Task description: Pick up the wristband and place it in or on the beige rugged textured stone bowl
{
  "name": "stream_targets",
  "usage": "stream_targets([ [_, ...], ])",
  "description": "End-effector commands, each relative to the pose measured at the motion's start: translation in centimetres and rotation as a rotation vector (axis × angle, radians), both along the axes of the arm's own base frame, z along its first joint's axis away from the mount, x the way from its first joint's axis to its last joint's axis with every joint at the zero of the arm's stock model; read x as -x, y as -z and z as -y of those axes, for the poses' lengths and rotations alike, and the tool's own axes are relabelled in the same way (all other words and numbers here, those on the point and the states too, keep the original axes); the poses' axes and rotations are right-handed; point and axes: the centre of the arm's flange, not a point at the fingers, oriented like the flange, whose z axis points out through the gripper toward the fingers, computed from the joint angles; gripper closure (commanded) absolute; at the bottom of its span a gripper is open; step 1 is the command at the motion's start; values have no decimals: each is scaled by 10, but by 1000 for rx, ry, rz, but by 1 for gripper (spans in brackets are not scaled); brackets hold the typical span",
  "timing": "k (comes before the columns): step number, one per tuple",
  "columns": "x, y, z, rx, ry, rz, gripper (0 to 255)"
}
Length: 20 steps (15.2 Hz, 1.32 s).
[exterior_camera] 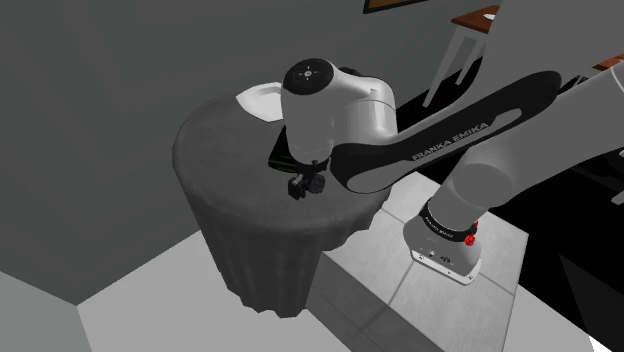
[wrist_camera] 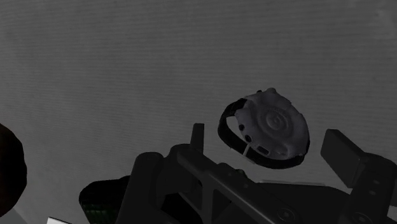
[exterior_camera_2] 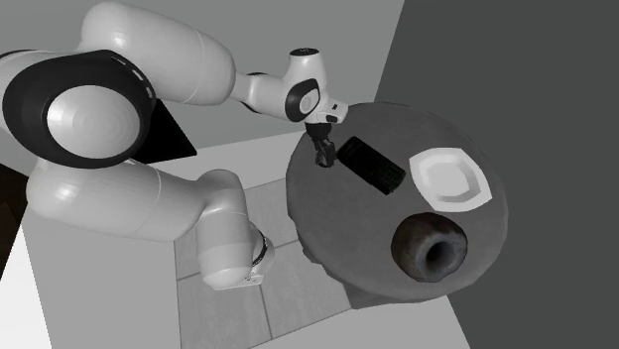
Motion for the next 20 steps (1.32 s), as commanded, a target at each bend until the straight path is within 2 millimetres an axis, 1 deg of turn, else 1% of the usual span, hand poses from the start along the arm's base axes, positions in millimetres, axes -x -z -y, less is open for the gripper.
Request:
stream_targets([
  [1, 0, 1, 0, 0, 0, 0, 0],
  [4, 0, 1, 0, 0, 0, 0, 0],
  [5, 0, 1, 0, 0, 0, 0, 255],
  [14, 0, 1, 0, 0, 0, 0, 255],
  [20, 0, -31, 0, 0, 0, 0, 255],
])
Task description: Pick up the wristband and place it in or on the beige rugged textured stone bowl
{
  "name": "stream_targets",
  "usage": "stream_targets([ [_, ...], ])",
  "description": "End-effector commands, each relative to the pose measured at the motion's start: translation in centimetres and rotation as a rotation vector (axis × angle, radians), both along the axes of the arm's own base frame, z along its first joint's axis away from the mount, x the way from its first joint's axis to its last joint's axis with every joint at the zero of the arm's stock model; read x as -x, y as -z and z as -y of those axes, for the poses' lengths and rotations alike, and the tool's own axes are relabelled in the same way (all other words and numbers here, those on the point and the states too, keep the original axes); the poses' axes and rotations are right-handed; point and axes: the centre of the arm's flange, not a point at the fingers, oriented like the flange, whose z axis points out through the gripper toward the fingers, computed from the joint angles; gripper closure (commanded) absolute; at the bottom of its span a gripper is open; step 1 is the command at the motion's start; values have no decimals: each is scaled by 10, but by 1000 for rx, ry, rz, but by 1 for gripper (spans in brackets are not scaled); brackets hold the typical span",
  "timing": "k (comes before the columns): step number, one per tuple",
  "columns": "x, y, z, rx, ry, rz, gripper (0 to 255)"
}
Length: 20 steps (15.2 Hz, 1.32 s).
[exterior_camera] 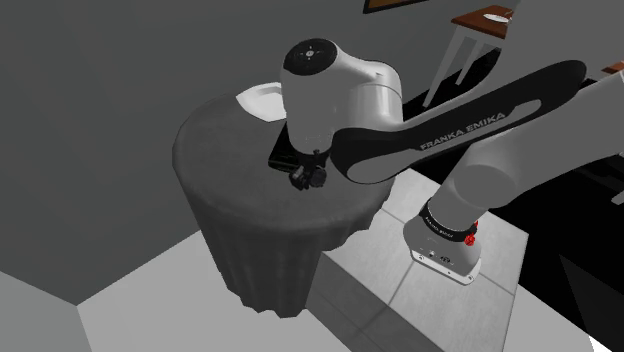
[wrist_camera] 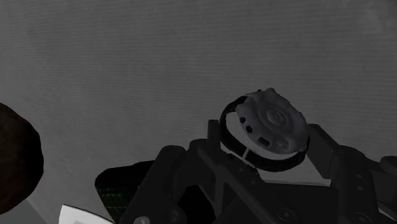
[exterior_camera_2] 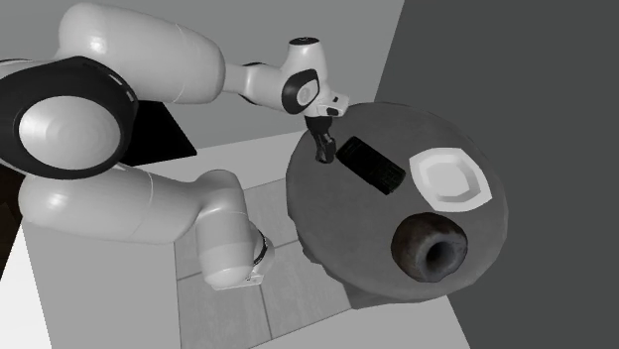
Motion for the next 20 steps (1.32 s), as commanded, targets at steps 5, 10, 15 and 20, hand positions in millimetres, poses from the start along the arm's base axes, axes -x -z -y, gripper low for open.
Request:
stream_targets([
  [5, -1, -16, 0, 0, 0, 0, 0],
  [10, 38, 0, 48, -197, 153, 130, 0],
  [15, 33, 26, 51, -197, 153, 130, 0],
  [20, 33, 29, 52, -197, 153, 130, 0],
])
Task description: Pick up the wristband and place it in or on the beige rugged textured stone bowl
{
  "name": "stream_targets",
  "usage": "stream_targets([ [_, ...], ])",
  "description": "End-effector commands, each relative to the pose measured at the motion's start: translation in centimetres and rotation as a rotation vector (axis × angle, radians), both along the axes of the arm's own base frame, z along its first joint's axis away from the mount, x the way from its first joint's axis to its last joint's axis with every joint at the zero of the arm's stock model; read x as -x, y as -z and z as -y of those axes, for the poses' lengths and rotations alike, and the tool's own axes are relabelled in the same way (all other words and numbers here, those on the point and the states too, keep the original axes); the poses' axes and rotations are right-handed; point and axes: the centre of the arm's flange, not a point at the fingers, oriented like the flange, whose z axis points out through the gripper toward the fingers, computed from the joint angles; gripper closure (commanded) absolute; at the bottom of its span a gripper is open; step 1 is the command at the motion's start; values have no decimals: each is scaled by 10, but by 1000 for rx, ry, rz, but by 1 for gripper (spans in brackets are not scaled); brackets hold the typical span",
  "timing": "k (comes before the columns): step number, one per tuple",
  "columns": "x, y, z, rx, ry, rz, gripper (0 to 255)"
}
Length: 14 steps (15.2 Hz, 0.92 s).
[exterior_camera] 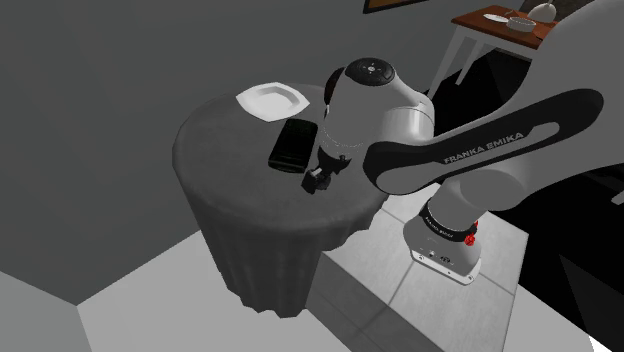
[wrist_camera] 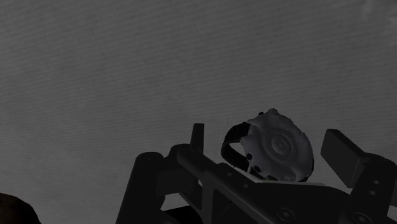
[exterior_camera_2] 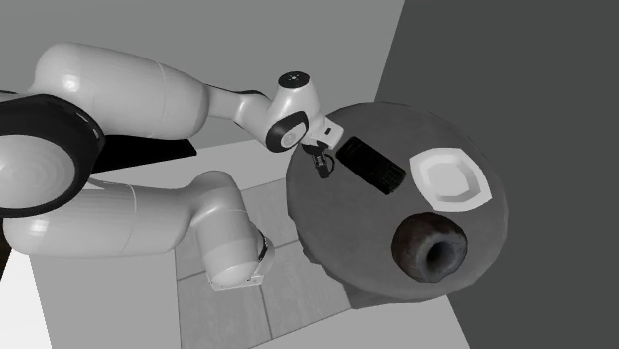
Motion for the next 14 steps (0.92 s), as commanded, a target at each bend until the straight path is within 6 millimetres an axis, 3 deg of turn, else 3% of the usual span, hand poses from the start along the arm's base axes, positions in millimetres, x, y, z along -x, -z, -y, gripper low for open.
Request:
stream_targets([
  [1, 0, 0, 0, 0, 0, 0, 0],
  [3, 0, 0, 0, 0, 0, 0, 0],
  [4, 0, 0, 0, 0, 0, 0, 255],
  [14, 0, -5, 0, 0, 0, 0, 255],
])
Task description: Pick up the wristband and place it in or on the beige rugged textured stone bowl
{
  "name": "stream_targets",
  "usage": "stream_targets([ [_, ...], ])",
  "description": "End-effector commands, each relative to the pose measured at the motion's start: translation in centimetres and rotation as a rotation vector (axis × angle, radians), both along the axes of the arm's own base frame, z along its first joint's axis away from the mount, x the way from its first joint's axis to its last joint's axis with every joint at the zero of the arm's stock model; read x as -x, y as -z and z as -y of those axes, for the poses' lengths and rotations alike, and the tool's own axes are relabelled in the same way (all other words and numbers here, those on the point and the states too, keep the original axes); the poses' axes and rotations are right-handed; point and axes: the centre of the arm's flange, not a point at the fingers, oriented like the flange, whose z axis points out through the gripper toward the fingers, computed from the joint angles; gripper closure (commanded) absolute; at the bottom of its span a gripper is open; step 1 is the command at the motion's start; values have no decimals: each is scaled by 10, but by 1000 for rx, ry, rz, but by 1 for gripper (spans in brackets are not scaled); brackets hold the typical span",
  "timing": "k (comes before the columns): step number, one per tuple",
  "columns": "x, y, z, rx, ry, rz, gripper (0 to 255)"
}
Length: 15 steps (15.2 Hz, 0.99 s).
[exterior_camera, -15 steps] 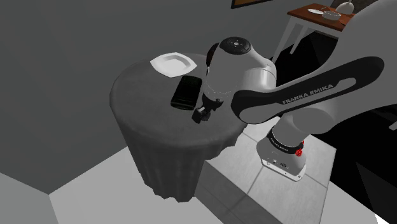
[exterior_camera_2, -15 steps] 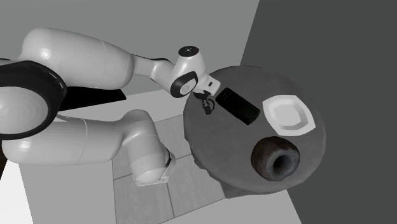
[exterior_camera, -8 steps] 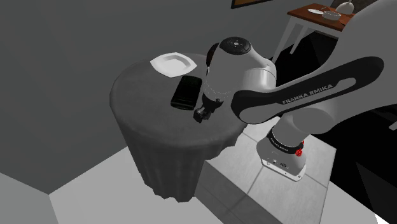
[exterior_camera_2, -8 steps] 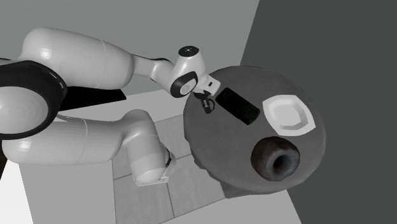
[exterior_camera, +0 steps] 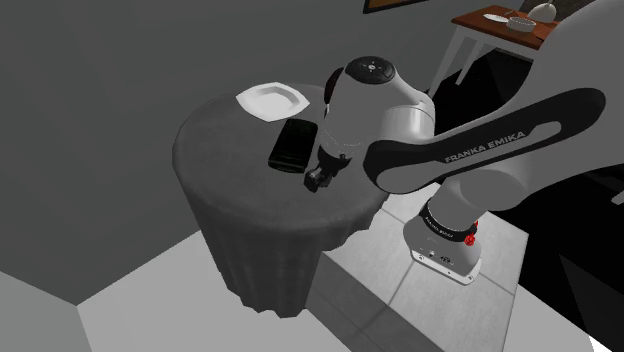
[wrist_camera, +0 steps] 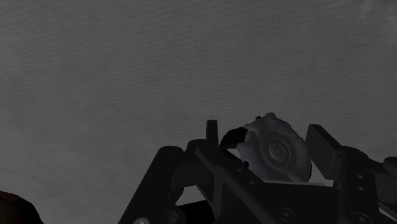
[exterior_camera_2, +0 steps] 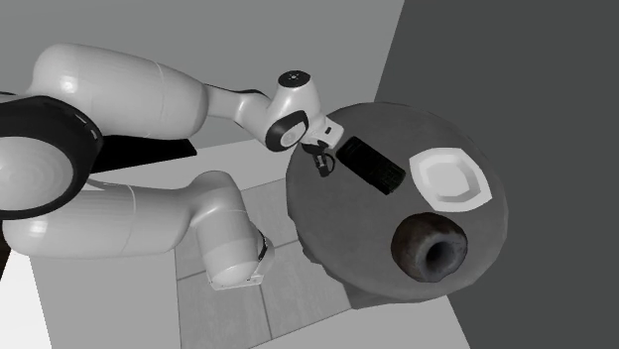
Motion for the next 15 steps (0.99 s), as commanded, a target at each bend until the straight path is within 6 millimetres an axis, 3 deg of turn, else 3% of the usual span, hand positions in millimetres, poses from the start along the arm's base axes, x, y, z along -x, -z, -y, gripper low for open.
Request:
stream_targets([
  [1, 0, -8, 0, 0, 0, 0, 255],
  [15, 0, -82, 0, 0, 0, 0, 255],
])
